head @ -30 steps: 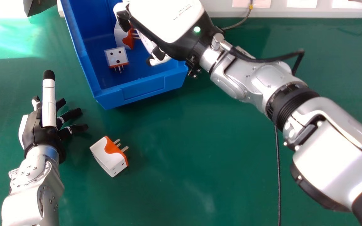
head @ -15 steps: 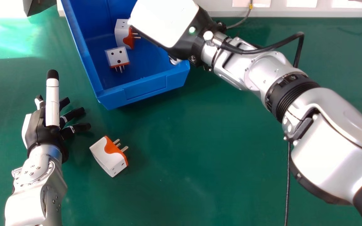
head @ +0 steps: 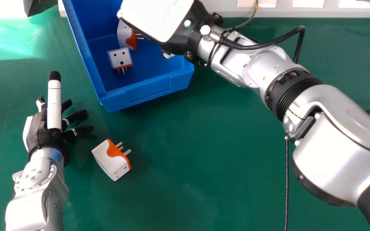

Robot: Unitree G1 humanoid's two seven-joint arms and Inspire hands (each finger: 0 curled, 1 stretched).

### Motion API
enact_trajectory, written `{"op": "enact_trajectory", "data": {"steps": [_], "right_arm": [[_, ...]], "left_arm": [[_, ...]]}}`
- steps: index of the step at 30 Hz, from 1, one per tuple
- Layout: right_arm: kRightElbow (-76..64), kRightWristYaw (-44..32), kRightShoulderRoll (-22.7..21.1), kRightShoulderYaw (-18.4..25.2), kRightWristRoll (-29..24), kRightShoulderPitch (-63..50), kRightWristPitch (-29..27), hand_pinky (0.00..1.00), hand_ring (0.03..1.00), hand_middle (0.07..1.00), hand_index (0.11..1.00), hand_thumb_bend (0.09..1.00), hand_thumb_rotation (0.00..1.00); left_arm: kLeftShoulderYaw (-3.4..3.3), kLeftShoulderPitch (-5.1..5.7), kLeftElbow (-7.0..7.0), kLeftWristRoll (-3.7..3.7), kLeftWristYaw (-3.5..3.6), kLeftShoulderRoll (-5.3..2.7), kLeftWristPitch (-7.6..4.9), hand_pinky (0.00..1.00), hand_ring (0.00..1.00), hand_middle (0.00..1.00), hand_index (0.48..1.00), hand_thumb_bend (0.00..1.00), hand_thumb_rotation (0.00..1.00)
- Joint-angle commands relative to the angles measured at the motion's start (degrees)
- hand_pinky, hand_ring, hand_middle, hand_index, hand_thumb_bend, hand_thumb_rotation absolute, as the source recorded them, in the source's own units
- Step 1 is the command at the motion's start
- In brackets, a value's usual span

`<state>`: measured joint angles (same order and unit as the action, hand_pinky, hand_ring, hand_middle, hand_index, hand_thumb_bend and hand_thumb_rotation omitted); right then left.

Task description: Pick all objects and put in blue box

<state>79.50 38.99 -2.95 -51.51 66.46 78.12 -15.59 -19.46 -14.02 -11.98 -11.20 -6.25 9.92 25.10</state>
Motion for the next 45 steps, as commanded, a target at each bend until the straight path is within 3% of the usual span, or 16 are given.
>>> {"op": "enact_trajectory", "data": {"steps": [1, 4, 9, 12, 18, 19, 20, 22, 23, 26, 29, 31, 34, 37, 39, 45], "right_arm": [[-0.34, 0.54, 0.35, 1.16, -1.68, 4.02, 0.48, 0.36, 0.509, 0.530, 0.464, 0.498, 0.00], [-0.31, -0.11, 0.87, 1.40, -2.29, 4.09, 0.54, 0.36, 0.508, 0.528, 0.465, 0.498, 0.00], [-0.22, -0.49, 1.65, 1.18, -2.40, 4.21, 0.91, 0.36, 0.509, 0.513, 0.474, 0.499, 0.00], [-0.15, -0.46, 1.57, 1.10, -2.30, 4.17, 1.29, 0.37, 0.511, 0.513, 0.472, 0.499, 0.00], [0.08, -0.05, 1.12, -4.33, 2.94, 4.79, 7.97, 0.42, 0.492, 0.520, 0.473, 0.506, 0.00], [0.11, -0.27, 1.02, -4.94, 3.48, 4.90, 8.61, 0.46, 0.551, 0.584, 0.535, 0.571, 0.04], [0.11, -0.41, 0.96, -5.22, 3.74, 4.93, 8.92, 0.46, 0.551, 0.584, 0.535, 0.571, 0.04], [0.14, -0.82, 0.75, -4.80, 3.24, 4.91, 8.14, 0.57, 0.694, 0.729, 0.675, 0.719, 0.24], [0.14, -1.11, 0.64, -4.42, 2.78, 4.93, 7.44, 0.57, 0.694, 0.729, 0.675, 0.719, 0.24], [0.13, -1.56, 0.37, -3.96, 2.24, 5.04, 6.45, 0.72, 0.844, 0.862, 0.832, 0.857, 0.56], [0.15, -2.25, 0.19, -3.42, 1.87, 5.08, 5.83, 0.76, 0.875, 0.889, 0.865, 0.886, 0.65], [0.17, -2.83, 0.07, -3.12, 1.65, 5.02, 5.60, 0.83, 0.920, 0.929, 0.914, 0.928, 0.77], [0.13, -3.12, -0.14, -3.00, 1.67, 4.98, 5.59, 0.88, 0.949, 0.955, 0.945, 0.955, 0.86], [0.10, -3.00, -0.28, -2.93, 1.69, 4.92, 5.52, 0.93, 0.974, 0.977, 0.972, 0.978, 0.93], [0.11, -2.98, -0.32, -2.95, 1.75, 4.92, 5.60, 0.95, 0.984, 0.986, 0.982, 0.986, 0.95], [0.12, -2.32, -0.52, -2.97, 1.85, 4.95, 5.79, 0.98, 0.997, 0.997, 0.997, 0.999, 0.99]], "left_arm": [[0.90, 1.76, -0.74, -0.07, 0.24, -1.16, 1.99, 0.65, 0.75, 0.89, 0.993, 0.84, 0.92], [0.82, 1.63, -1.09, -0.10, 0.35, -0.99, 1.92, 0.65, 0.75, 0.89, 0.993, 0.84, 0.92], [0.96, 1.99, 0.10, -0.15, -0.05, -1.46, 2.52, 0.65, 0.74, 0.89, 0.993, 0.84, 0.92], [0.92, 1.89, 0.11, -0.08, -0.09, -1.50, 2.69, 0.65, 0.74, 0.89, 0.993, 0.84, 0.92], [0.90, 1.84, 0.27, -0.06, -0.17, -1.63, 2.91, 0.65, 0.75, 0.89, 0.993, 0.84, 0.92], [0.87, 1.73, -0.02, -0.04, -0.11, -1.54, 2.79, 0.65, 0.75, 0.89, 0.993, 0.84, 0.92], [0.85, 1.65, -0.25, -0.02, -0.05, -1.46, 2.70, 0.65, 0.75, 0.89, 0.993, 0.84, 0.92], [0.78, 1.50, -0.85, 0.00, 0.02, -1.40, 2.32, 0.65, 0.75, 0.89, 0.993, 0.84, 0.92], [0.75, 1.50, -0.91, -0.04, 0.06, -1.40, 2.23, 0.65, 0.75, 0.89, 0.993, 0.84, 0.92], [0.65, 1.48, -1.22, -0.11, 0.18, -1.37, 1.93, 0.65, 0.75, 0.89, 0.992, 0.84, 0.92], [0.63, 1.35, -1.38, -0.13, 0.23, -1.28, 1.84, 0.65, 0.74, 0.89, 0.992, 0.84, 0.92], [0.63, 1.24, -1.83, -0.08, 0.31, -1.20, 1.54, 0.65, 0.74, 0.89, 0.992, 0.84, 0.92], [0.62, 1.24, -1.95, -0.15, 0.40, -1.19, 1.36, 0.65, 0.74, 0.89, 0.992, 0.84, 0.92], [0.76, 1.57, -0.91, -0.21, 0.23, -1.39, 1.78, 0.65, 0.74, 0.89, 0.992, 0.84, 0.92], [0.81, 1.56, -1.23, -0.12, 0.29, -1.35, 1.48, 0.65, 0.74, 0.89, 0.992, 0.84, 0.92], [0.84, 1.72, -0.43, -0.15, 0.06, -1.48, 1.99, 0.65, 0.74, 0.89, 0.992, 0.84, 0.92]]}}
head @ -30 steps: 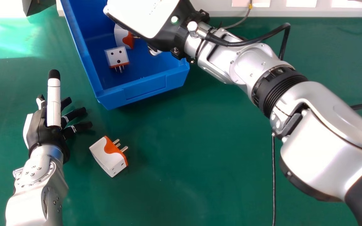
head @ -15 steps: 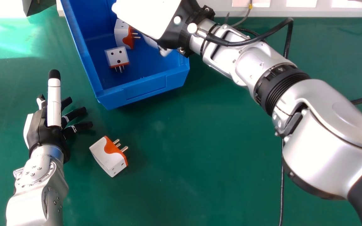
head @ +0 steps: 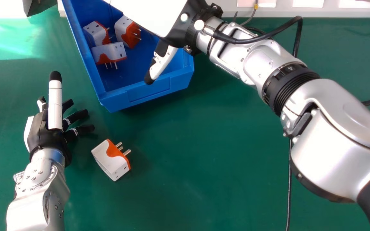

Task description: Pick all objects and put in blue box

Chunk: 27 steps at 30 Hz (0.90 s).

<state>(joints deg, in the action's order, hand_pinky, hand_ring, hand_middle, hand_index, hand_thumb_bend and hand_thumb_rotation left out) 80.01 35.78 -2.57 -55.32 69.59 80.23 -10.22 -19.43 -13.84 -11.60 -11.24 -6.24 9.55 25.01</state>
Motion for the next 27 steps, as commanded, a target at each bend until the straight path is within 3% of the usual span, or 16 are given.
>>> {"op": "enact_trajectory", "data": {"steps": [1, 4, 8, 11, 15, 20, 23, 27], "right_arm": [[-0.39, 1.03, -1.00, 0.83, -1.27, 2.78, 0.44, 0.98, 0.998, 0.998, 0.998, 0.999, 0.99], [-0.38, 0.94, -1.33, 0.88, -1.31, 2.57, 0.46, 0.98, 0.999, 0.999, 0.999, 1.000, 1.00], [-0.59, 1.61, -1.80, 2.97, -3.41, 0.51, 0.16, 0.98, 1.000, 1.000, 1.000, 1.000, 1.00], [-1.26, 3.83, -0.89, 9.40, -10.33, -4.27, -2.34, 0.98, 1.000, 1.000, 1.000, 1.000, 1.00], [-3.93, 7.98, 2.89, 22.75, -25.01, -14.07, -7.21, 0.98, 1.000, 1.000, 1.000, 1.000, 1.00], [-12.21, 8.36, 4.73, 30.01, -33.38, -23.39, -8.73, 0.98, 1.000, 1.000, 1.000, 1.000, 0.93], [-27.45, 5.32, 2.94, 30.67, -34.34, -35.81, -7.12, 0.99, 1.000, 1.000, 1.000, 0.990, 0.82], [-44.46, -0.18, 0.70, 28.23, -31.97, -49.19, -4.82, 0.95, 1.000, 1.000, 1.000, 0.990, 0.77]], "left_arm": [[0.84, 1.48, -0.98, -0.06, 0.06, -1.11, 2.00, 0.65, 0.74, 0.89, 0.992, 0.84, 0.92], [0.87, 1.05, -2.16, 0.12, 0.11, -1.07, 1.44, 0.65, 0.74, 0.89, 0.992, 0.84, 0.92], [0.87, 0.95, -2.18, 0.00, -0.06, -1.33, 1.36, 0.64, 0.74, 0.89, 0.992, 0.84, 0.92], [0.95, 1.03, -1.72, -0.07, -0.20, -1.55, 1.59, 0.64, 0.74, 0.89, 0.992, 0.84, 0.92], [1.18, 1.53, -0.58, 0.01, -0.12, -1.45, 2.18, 0.65, 0.75, 0.89, 0.992, 0.84, 0.92], [1.01, 2.11, 0.90, -0.03, 0.24, -0.86, 3.33, 0.65, 0.75, 0.90, 0.995, 0.84, 0.92], [0.88, 2.34, 1.75, -0.03, 0.27, -0.65, 3.94, 0.65, 0.75, 0.89, 0.997, 0.83, 0.93], [0.49, 1.51, 0.13, 0.08, 0.59, -0.03, 3.33, 0.65, 0.74, 0.89, 0.998, 0.83, 0.93]]}}
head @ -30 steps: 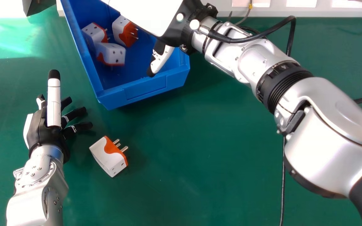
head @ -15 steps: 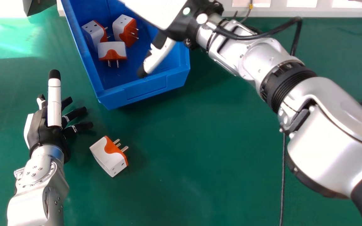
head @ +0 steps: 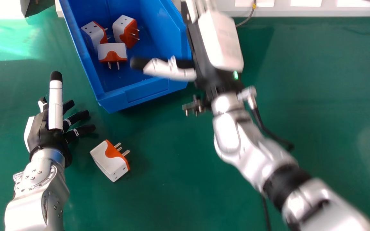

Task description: Pick all objects and put in blue box

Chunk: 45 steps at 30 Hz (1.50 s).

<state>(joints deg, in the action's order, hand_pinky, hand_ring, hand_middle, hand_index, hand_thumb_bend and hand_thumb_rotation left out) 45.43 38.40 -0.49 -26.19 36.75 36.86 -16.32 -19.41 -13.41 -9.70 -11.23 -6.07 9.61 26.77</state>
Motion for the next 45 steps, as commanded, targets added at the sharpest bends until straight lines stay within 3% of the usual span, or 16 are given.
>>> {"op": "enact_trajectory", "data": {"steps": [1, 3, 7, 9, 15, 20, 24, 29, 31, 34, 38, 40, 45], "right_arm": [[-13.32, -5.04, -1.44, -1.49, 0.81, -8.64, 2.14, 0.95, 1.000, 1.000, 1.000, 0.990, 0.77], [-19.44, -9.61, -1.54, -2.71, 0.46, -13.80, 3.95, 0.93, 1.000, 1.000, 1.000, 0.993, 0.75], [-26.69, -16.83, -0.98, -5.71, 0.94, -21.15, 7.87, 0.90, 0.999, 1.000, 1.000, 0.999, 0.69], [-29.64, -21.52, -0.96, -7.56, 1.66, -23.24, 10.75, 0.90, 0.997, 1.000, 1.000, 1.000, 0.68], [-44.42, -44.08, -2.28, -11.27, 6.85, -24.54, 28.42, 0.92, 0.998, 1.000, 1.000, 1.000, 0.67], [-50.24, -52.76, -2.31, -14.13, 11.26, -25.25, 36.13, 0.95, 1.000, 1.000, 1.000, 1.000, 0.59], [-50.67, -55.29, -2.26, -15.69, 12.61, -24.99, 37.42, 0.96, 1.000, 1.000, 1.000, 1.000, 0.56], [-50.70, -56.48, -2.41, -16.35, 12.89, -24.43, 37.06, 0.98, 1.000, 1.000, 1.000, 1.000, 0.54], [-50.70, -56.10, -2.34, -16.31, 12.64, -24.66, 36.35, 0.98, 1.000, 1.000, 1.000, 1.000, 0.54], [-49.11, -52.86, -2.34, -16.48, 12.02, -25.13, 33.15, 0.98, 1.000, 1.000, 1.000, 1.000, 0.52], [-45.47, -48.98, -2.07, -16.88, 12.59, -24.14, 29.52, 0.93, 0.990, 0.990, 0.990, 1.000, 0.49], [-43.62, -47.95, -1.85, -17.25, 13.69, -22.93, 28.82, 0.93, 0.988, 0.988, 0.988, 1.000, 0.48], [-40.84, -47.71, -1.13, -18.24, 15.90, -20.18, 28.72, 0.88, 0.968, 0.975, 0.970, 0.976, 0.42]], "left_arm": [[0.41, 0.87, -2.21, 0.10, 0.49, 0.04, 1.40, 0.65, 0.74, 0.89, 0.998, 0.83, 0.93], [0.40, 0.78, -2.20, 0.21, 0.43, 0.14, 1.43, 0.65, 0.75, 0.89, 0.997, 0.84, 0.93], [0.53, -0.25, -4.06, 0.54, 0.24, 0.48, 0.64, 0.65, 0.75, 0.89, 0.995, 0.84, 0.93], [0.64, -0.47, -4.19, 0.54, 0.07, 0.40, 0.53, 0.66, 0.75, 0.89, 0.995, 0.84, 0.93], [0.60, -0.55, -4.11, 0.23, -0.25, 0.02, 0.37, 0.66, 0.75, 0.89, 0.995, 0.83, 0.93], [0.50, -0.78, -4.13, 0.16, -0.67, -0.33, 0.72, 0.66, 0.75, 0.89, 0.994, 0.84, 0.93], [0.71, -0.91, -4.29, 0.29, -0.77, -0.36, 0.72, 0.65, 0.75, 0.89, 0.994, 0.85, 0.93], [0.88, -0.22, -2.12, 0.15, -0.97, -0.57, 1.90, 0.65, 0.75, 0.89, 0.994, 0.85, 0.93], [0.84, -0.28, -2.20, 0.19, -0.87, -0.50, 1.99, 0.65, 0.75, 0.89, 0.994, 0.85, 0.93], [0.76, -0.33, -2.45, 0.22, -0.79, -0.45, 1.91, 0.65, 0.75, 0.89, 0.995, 0.84, 0.93], [0.86, -0.07, -1.70, 0.30, -0.90, -0.52, 2.23, 0.65, 0.75, 0.89, 0.995, 0.84, 0.93], [0.99, 0.25, -0.81, 0.35, -1.04, -0.65, 2.66, 0.65, 0.75, 0.89, 0.996, 0.84, 0.93], [0.99, 0.43, -0.57, 0.29, -1.02, -0.62, 2.85, 0.66, 0.76, 0.89, 0.997, 0.83, 0.93]]}}
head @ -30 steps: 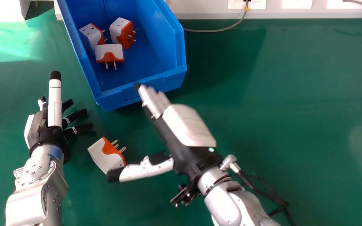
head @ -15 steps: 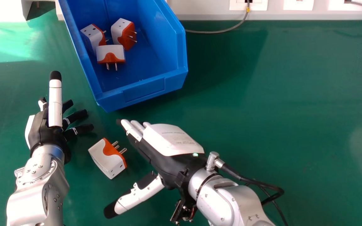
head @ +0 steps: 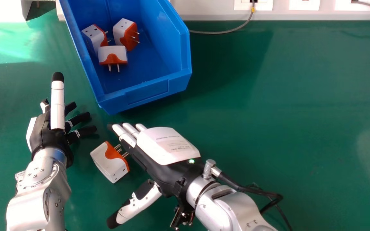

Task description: Pick all objects and put in blue box

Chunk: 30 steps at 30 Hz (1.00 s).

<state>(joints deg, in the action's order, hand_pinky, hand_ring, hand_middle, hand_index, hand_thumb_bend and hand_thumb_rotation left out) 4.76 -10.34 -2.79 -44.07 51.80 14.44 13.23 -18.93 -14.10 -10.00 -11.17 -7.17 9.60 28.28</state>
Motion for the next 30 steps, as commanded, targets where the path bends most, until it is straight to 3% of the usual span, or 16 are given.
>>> {"op": "enact_trajectory", "data": {"steps": [1, 6, 11, 24, 26, 30], "right_arm": [[0.15, 0.99, 1.38, -0.45, 1.05, 2.66, -0.82, 0.87, 0.963, 0.972, 0.966, 0.971, 0.41], [2.45, 0.68, 3.04, -1.10, 1.78, 5.46, -0.31, 0.81, 0.936, 0.958, 0.951, 0.928, 0.34], [5.79, 0.08, 4.39, -1.90, 1.89, 8.25, -0.10, 0.77, 0.915, 0.943, 0.934, 0.905, 0.30], [21.15, 2.61, 7.56, -4.43, 0.96, 16.87, -4.63, 0.70, 0.836, 0.882, 0.856, 0.867, 0.19], [23.07, 3.78, 7.90, -4.65, 0.99, 17.40, -5.69, 0.69, 0.815, 0.864, 0.831, 0.839, 0.14], [24.97, 6.29, 8.29, -4.38, 0.33, 17.23, -7.55, 0.67, 0.780, 0.829, 0.776, 0.797, 0.09]], "left_arm": [[0.52, 1.14, -0.40, 0.20, 0.12, -0.61, 1.19, 0.66, 0.76, 0.89, 0.997, 0.83, 0.93], [0.72, 1.40, -0.19, 0.16, 0.30, -0.65, 0.98, 0.67, 0.76, 0.89, 0.997, 0.83, 0.93], [0.52, 1.21, -1.01, -0.02, 0.61, -0.55, 0.62, 0.67, 0.77, 0.90, 0.998, 0.83, 0.93], [0.17, 1.65, 1.27, -0.75, 0.55, -1.34, 2.51, 0.69, 0.78, 0.91, 1.000, 0.83, 0.94], [0.06, 1.67, 1.78, -0.87, 0.48, -1.50, 2.99, 0.68, 0.78, 0.91, 1.000, 0.83, 0.94], [-0.28, 1.60, 1.81, -0.95, 0.65, -1.75, 3.04, 0.68, 0.78, 0.90, 1.000, 0.84, 0.94]]}}
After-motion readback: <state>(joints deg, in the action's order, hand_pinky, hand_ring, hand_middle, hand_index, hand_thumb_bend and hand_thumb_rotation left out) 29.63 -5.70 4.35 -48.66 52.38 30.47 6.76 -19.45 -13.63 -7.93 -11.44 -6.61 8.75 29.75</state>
